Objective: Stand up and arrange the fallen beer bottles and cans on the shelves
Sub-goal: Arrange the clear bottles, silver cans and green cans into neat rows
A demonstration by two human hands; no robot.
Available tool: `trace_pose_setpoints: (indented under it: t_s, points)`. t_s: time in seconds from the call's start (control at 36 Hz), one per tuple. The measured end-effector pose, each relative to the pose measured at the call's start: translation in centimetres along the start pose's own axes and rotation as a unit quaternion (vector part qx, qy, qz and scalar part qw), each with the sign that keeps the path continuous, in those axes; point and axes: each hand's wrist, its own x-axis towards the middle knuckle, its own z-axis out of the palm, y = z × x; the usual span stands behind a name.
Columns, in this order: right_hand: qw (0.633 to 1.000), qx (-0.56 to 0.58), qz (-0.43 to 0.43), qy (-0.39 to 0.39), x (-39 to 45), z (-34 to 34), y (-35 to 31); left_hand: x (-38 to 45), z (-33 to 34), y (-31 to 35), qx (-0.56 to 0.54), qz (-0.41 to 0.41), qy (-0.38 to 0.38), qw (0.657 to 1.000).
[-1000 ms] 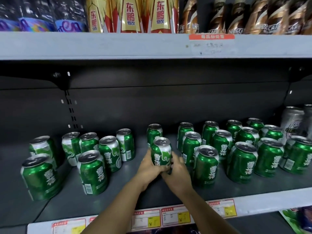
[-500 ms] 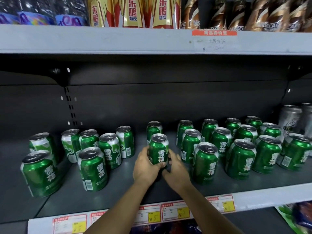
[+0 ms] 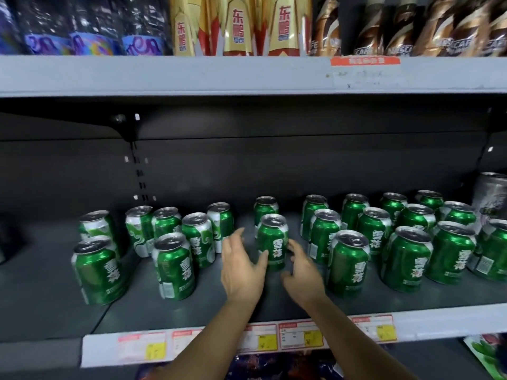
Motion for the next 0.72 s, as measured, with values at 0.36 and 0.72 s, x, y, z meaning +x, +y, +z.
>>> trace_pose_setpoints:
  t_s: [0.36, 0.72]
  points:
    - [0.965, -0.056, -0.168, 0.193, -1.8, -0.1, -2.1, -0.1, -9.9, -2.0, -0.053, -0.112, 0.284, 0.951]
    - [0.984, -0.074, -0.143, 0.080, -5.5, 1.2, -3.5, -0.5, -10.6, -5.6, -0.042, -0.214, 0.030, 0.975]
